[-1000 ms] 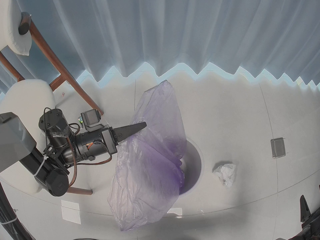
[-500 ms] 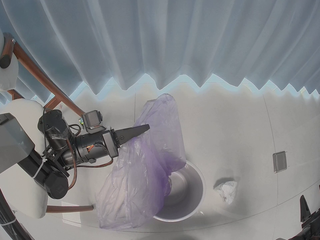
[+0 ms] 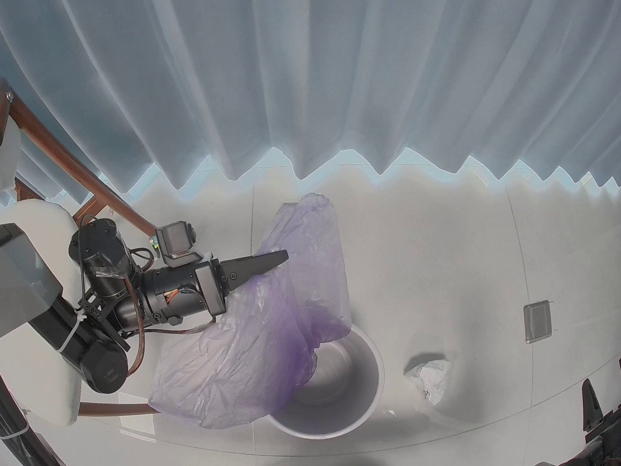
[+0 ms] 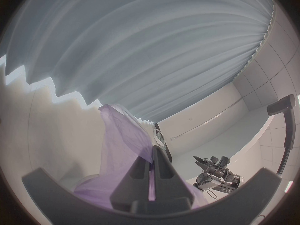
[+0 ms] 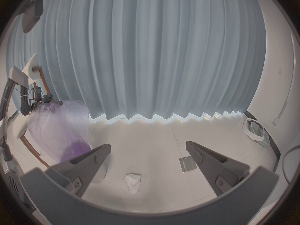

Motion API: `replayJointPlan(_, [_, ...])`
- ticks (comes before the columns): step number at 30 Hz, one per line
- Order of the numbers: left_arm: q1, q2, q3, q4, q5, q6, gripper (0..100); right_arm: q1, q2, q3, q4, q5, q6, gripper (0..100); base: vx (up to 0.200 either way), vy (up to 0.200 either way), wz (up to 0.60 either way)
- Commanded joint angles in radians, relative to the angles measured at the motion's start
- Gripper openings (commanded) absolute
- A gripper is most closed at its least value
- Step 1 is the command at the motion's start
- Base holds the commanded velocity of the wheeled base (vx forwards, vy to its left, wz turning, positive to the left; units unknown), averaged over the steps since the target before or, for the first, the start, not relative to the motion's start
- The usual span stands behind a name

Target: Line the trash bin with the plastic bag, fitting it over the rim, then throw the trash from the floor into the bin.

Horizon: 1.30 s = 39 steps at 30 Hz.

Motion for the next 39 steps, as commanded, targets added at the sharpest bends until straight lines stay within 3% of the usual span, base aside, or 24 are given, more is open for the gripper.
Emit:
replayJointPlan(1, [0.001,-0.039,0.056,0.001,0.001,-0.001,0,-0.001,-0.016,0.018,-0.001,0.0,0.0,100,0.0,0.0,0.0])
replayJointPlan(7, [0.0,-0.075,0.123,0.002,0.006,0.009,0,-0.001,-0.016,0.018,-0.001,0.0,0.0,100,0.0,0.0,0.0])
replayJointPlan(16, [-0.143,-0.113,0.255,0.004,0.006,0.026,0,-0.001,-0.016,0.018,-0.001,0.0,0.0,100,0.0,0.0,0.0])
replayJointPlan(20, [-0.169,-0.043,0.261,0.002,0.018,0.098,0,-0.001,-0.016,0.018,-0.001,0.0,0.0,100,0.0,0.0,0.0])
replayJointPlan(24, [-0.158,0.051,0.194,0.002,0.093,0.179,0,-0.001,-0.017,0.018,-0.001,0.0,0.0,100,0.0,0.0,0.0])
replayJointPlan(28, [-0.149,0.072,0.141,0.002,0.164,0.174,0,-0.001,-0.016,0.018,-0.001,0.0,0.0,100,0.0,0.0,0.0])
replayJointPlan(39, [-0.154,0.019,0.145,0.002,0.162,0.099,0,-0.001,-0.016,0.018,-0.001,0.0,0.0,100,0.0,-0.182,0.0])
